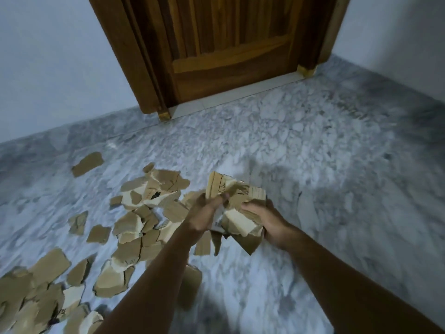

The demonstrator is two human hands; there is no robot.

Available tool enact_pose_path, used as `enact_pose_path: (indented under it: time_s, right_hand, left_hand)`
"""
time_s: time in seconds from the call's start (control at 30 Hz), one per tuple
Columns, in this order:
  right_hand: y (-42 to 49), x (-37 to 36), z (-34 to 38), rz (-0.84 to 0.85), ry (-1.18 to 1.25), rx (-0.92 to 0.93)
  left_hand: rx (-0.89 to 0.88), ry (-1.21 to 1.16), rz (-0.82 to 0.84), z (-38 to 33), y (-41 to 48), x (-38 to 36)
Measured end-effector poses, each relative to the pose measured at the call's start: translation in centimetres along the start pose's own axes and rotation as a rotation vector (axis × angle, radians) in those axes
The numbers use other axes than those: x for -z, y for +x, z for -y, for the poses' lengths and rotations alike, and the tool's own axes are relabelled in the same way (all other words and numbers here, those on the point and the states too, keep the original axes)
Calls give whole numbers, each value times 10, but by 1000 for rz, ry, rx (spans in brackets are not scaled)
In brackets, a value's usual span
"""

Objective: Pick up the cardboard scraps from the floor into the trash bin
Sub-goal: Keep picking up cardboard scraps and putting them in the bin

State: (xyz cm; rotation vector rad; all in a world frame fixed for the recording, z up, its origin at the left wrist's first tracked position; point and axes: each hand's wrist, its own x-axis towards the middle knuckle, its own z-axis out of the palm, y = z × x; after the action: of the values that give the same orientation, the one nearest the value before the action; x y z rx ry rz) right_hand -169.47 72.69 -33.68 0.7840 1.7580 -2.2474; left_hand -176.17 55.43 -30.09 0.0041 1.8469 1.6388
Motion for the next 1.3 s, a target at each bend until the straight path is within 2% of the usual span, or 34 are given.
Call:
enact_pose_path:
  time_s: [0.1, 0.2, 0.37, 0.6, 0.73, 0.87, 1.0, 1.17, 1.3]
  right_hand:
    - [-30, 30, 19, 4, 49, 139]
    - [-75, 65, 43, -106, 134, 213]
    - [-178, 134, 64, -445, 198, 293]
    - [-354, 229, 58, -879, 311, 312]
    - [-450, 269, 47, -1040, 333, 340]
    - [-539, 292, 19, -1183, 329, 360]
    - [-624, 303, -16, -1284, 340, 403]
    - [-720, 310, -89, -1414, 398, 365]
    - [-772, 310, -151, -1479, 467, 286]
  left_hand:
    - [-93, 121, 143, -19, 7, -34]
    - [-121, 153, 273, -38, 18, -79]
    - [-224, 245, 526, -73, 3, -196]
    - [-340, 407, 863, -115, -105, -371]
    - [-384, 408, 1034, -121, -186, -450]
    - [-526, 472, 1144, -100, -254, -514]
    - [-572, 488, 1275, -63, -324, -568]
    - [-546, 596, 1405, 1, -407, -622]
    - [-548, 729, 1446, 54, -461, -649]
